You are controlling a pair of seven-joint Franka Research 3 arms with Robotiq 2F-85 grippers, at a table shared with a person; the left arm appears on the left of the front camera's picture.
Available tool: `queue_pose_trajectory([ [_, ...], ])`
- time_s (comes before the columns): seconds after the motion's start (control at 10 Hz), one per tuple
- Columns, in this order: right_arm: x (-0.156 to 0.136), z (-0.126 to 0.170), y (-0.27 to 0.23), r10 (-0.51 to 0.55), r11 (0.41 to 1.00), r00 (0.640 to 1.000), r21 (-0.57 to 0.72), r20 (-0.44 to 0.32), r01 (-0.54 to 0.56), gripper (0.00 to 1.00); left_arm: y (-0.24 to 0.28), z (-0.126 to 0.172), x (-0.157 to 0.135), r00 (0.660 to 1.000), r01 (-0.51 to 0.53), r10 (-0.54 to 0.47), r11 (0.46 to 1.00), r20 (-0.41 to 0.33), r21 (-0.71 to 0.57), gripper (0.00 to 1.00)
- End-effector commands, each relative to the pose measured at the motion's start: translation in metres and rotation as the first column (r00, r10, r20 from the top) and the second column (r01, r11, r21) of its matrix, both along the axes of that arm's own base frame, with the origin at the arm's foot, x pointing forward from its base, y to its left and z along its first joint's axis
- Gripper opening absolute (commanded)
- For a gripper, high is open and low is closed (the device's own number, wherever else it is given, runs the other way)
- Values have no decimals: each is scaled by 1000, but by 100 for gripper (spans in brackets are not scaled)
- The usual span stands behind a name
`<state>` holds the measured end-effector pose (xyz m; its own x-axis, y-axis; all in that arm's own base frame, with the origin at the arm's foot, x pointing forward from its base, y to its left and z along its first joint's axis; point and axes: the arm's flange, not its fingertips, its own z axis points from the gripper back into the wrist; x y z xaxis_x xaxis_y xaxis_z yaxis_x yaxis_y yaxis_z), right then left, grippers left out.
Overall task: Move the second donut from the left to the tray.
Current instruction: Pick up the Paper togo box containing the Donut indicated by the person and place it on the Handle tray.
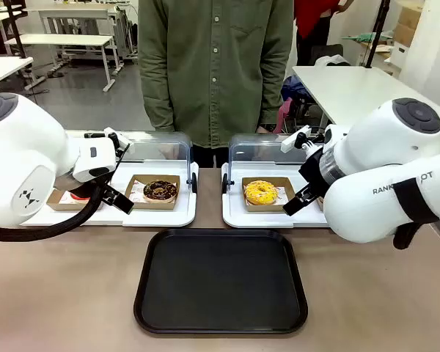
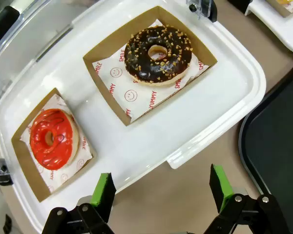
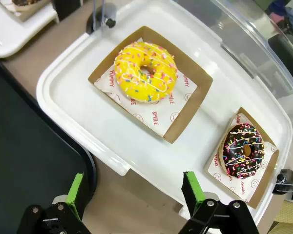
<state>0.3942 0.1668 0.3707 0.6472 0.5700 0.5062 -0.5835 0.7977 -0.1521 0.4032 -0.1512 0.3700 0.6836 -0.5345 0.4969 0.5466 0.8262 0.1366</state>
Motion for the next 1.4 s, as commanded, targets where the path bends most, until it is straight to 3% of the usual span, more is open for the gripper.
queue_pose_trajectory([
  [0.0,0,0,0,0,1000,1000,0,0,0,100,0,0,0,1000,0,0,1000,0,0,100],
  [0.9,0,0,0,0,1000,1000,0,0,0,100,0,0,0,1000,0,0,1000,0,0,100],
  [1.0,0,0,0,1,1000,1000,-1,0,-1,100,2,30,17,999,51,-52,997,-7,-64,100],
  [1.3,10,106,-65,16,992,1000,126,7,-17,100,44,116,41,991,98,-111,982,-73,-160,100],
])
